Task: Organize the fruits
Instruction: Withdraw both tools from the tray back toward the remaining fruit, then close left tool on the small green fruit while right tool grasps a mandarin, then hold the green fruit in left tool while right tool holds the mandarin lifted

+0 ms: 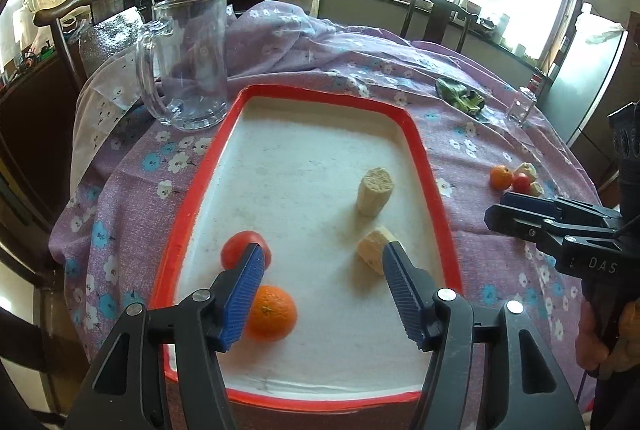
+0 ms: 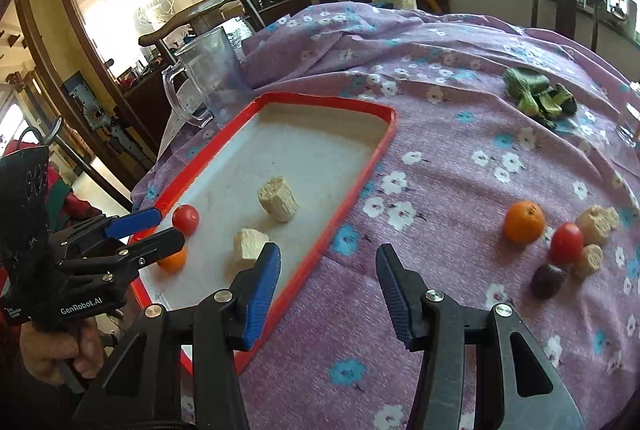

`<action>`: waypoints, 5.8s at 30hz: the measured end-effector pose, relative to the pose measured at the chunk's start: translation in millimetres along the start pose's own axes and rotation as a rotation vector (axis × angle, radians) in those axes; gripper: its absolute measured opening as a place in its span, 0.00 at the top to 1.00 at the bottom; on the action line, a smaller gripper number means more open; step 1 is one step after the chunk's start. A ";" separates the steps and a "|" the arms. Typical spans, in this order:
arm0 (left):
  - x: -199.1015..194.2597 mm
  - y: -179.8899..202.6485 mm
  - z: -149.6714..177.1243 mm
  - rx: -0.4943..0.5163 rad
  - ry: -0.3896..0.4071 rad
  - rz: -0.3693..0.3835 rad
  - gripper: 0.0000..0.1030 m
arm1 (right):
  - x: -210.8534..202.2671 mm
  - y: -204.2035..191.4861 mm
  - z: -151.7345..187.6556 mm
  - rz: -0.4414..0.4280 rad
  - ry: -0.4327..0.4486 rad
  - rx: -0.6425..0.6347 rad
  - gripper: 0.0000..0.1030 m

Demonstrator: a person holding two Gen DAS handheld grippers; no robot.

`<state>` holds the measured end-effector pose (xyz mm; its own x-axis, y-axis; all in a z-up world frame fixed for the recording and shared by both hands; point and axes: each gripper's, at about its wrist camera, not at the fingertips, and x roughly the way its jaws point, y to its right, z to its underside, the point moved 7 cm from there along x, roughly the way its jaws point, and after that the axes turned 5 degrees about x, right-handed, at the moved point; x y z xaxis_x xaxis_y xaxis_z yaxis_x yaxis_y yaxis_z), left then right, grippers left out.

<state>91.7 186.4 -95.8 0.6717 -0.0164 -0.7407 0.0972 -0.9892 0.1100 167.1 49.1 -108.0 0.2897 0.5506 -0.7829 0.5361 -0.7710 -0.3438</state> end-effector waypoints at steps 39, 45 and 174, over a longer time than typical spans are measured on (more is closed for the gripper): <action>-10.6 142.2 2.9 0.161 0.008 0.201 0.23 | -172.1 181.6 100.5 0.245 0.179 0.265 0.34; 4.0 160.5 1.3 0.174 -0.014 0.219 0.23 | -179.1 204.9 108.0 0.269 0.190 0.308 0.35; 86.0 214.5 21.6 0.260 -0.204 0.306 0.75 | -96.0 160.5 108.9 0.207 -0.017 0.215 0.68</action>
<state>154.4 -30.3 -150.3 0.4794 -0.3168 -0.8184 -0.2889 -0.9376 0.1937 139.0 -162.4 -144.5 0.3610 0.3703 -0.8559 0.2864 -0.9175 -0.2761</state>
